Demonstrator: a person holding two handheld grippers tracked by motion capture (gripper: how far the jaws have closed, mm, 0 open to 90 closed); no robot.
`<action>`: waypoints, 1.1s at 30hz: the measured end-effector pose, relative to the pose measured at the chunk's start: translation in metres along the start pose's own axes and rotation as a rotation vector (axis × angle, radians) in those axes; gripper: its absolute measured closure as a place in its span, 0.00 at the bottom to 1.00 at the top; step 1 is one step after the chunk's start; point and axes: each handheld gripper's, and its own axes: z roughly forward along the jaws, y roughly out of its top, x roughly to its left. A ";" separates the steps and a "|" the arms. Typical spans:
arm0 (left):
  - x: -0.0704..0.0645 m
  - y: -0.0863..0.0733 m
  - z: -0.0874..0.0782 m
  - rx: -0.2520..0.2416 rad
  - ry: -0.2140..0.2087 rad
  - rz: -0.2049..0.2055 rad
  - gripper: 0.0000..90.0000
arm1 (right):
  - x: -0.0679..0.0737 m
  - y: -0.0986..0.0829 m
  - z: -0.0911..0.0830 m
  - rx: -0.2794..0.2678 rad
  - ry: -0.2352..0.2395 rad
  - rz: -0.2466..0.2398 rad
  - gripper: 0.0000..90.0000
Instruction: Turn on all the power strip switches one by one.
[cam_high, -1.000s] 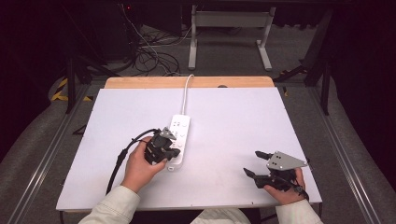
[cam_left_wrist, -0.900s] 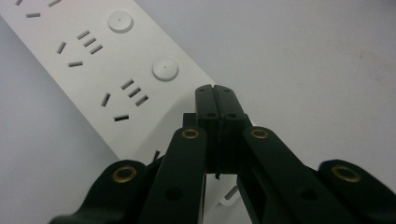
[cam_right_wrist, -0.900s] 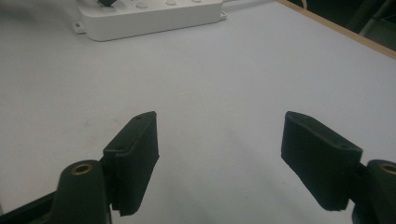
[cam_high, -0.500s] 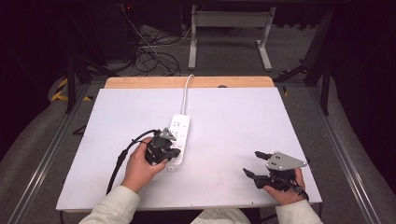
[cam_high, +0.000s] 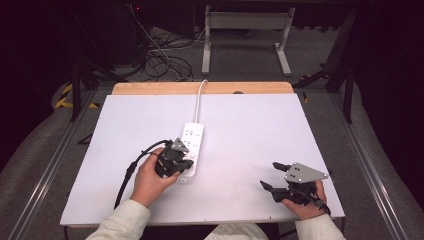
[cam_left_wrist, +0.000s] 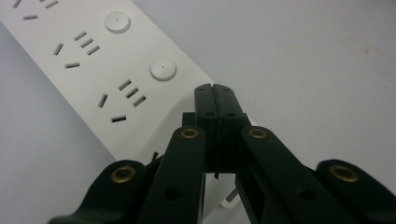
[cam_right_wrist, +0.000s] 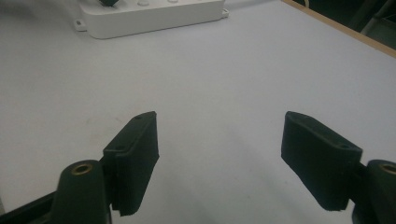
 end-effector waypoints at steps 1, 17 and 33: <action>0.000 0.000 0.000 -0.002 0.002 -0.001 1.00 | 0.000 0.000 0.000 0.000 0.000 0.000 0.31; -0.003 0.000 0.001 0.003 0.019 0.006 1.00 | 0.001 0.000 0.001 0.002 -0.001 -0.002 0.31; 0.003 0.007 -0.003 -0.004 0.012 -0.076 1.00 | -0.001 -0.001 0.000 0.003 -0.006 0.008 0.31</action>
